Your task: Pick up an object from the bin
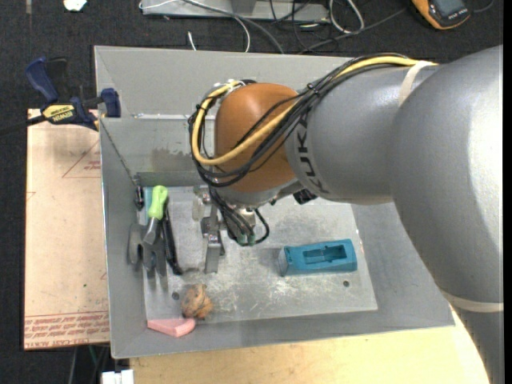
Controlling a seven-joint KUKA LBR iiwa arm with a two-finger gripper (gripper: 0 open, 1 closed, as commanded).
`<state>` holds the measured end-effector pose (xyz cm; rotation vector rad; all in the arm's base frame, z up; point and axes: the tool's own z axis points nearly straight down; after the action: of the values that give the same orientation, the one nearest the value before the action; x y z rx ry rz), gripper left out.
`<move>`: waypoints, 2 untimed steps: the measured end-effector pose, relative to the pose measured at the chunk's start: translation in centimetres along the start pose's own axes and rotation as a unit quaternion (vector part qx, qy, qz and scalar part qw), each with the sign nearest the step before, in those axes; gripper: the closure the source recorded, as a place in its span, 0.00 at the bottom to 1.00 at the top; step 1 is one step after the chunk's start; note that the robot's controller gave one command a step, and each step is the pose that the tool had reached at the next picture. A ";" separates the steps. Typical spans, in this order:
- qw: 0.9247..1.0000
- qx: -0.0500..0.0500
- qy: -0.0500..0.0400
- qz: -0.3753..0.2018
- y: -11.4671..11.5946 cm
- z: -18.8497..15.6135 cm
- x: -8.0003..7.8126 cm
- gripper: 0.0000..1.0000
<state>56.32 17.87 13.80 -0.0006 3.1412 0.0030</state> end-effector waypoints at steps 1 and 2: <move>1.000 -0.002 -0.003 0.022 -2.3 5.5 6.4 0.00; 1.000 -0.001 -0.005 0.027 -2.4 5.0 5.8 0.00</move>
Offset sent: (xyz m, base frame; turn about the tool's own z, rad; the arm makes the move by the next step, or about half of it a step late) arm -0.0419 -0.0241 -0.0680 0.0894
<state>50.52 15.51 8.79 0.0854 3.1308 0.0049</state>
